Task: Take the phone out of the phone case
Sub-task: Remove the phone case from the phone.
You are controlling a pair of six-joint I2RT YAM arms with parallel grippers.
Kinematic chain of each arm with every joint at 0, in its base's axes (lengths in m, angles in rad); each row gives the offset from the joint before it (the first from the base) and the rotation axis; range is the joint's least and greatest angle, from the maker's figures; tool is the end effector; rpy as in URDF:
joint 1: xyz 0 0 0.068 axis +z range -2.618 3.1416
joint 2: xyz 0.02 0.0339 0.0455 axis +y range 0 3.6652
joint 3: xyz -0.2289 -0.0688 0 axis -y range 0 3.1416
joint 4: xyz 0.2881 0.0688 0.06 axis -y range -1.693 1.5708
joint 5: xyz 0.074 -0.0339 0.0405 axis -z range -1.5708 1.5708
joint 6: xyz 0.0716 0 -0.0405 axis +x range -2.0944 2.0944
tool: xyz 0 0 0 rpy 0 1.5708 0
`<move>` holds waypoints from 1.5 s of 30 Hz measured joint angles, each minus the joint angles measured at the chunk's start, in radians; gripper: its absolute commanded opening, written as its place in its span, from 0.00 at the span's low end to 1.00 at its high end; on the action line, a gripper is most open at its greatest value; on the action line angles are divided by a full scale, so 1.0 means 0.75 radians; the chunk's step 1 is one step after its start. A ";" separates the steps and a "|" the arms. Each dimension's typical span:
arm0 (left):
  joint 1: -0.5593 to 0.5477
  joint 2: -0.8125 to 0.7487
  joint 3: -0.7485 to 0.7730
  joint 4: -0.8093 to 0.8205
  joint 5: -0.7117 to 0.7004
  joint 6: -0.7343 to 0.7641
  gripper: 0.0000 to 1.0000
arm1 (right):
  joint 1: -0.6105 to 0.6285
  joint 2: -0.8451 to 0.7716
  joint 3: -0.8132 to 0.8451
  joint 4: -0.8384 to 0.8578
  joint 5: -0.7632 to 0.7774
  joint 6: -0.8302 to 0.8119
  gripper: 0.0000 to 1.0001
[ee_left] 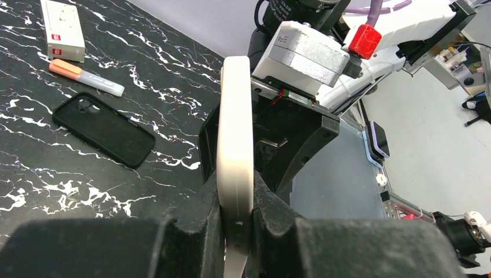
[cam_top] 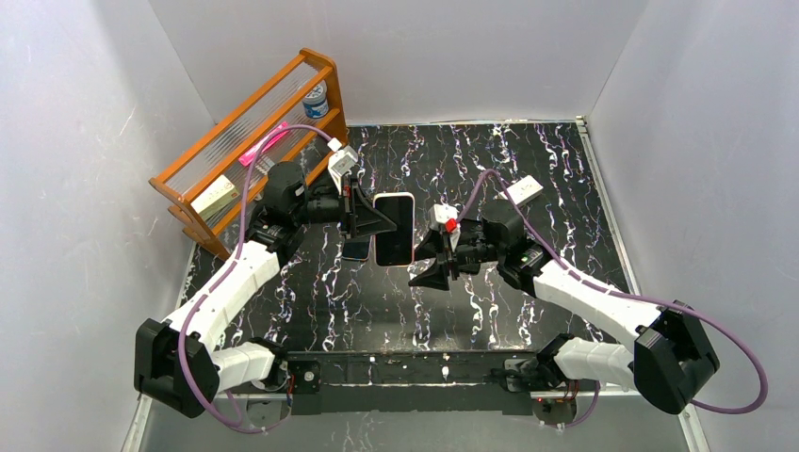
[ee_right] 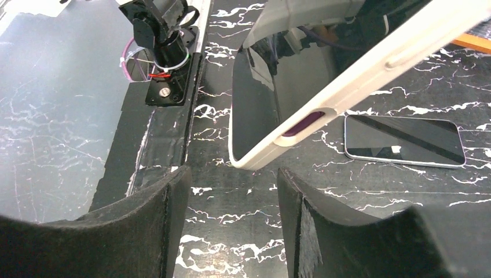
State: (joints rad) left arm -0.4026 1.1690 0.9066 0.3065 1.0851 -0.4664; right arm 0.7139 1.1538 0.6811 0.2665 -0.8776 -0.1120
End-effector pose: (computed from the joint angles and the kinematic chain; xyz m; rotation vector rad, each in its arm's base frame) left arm 0.2803 -0.1882 0.3121 0.8909 1.5193 -1.4705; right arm 0.2121 0.2566 0.2205 -1.3054 1.3269 1.1984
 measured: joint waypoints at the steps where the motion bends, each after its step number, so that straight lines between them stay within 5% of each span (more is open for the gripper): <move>1: -0.001 0.000 0.000 0.000 0.002 0.001 0.00 | 0.000 0.000 0.000 0.003 -0.008 0.001 0.61; 13: -0.001 0.000 -0.001 0.014 0.007 -0.010 0.00 | 0.000 0.042 0.032 0.094 -0.061 0.044 0.47; 26: 0.001 0.009 -0.001 0.111 0.055 -0.099 0.00 | -0.005 0.108 0.085 0.096 -0.134 0.073 0.01; 45: 0.002 0.096 -0.056 0.320 0.076 -0.392 0.00 | -0.016 0.108 0.094 0.015 -0.204 -0.164 0.01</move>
State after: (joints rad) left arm -0.4011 1.2407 0.8642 0.5465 1.1423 -0.7601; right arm 0.7021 1.2350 0.7513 0.2775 -1.0306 -0.2352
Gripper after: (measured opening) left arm 0.131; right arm 0.258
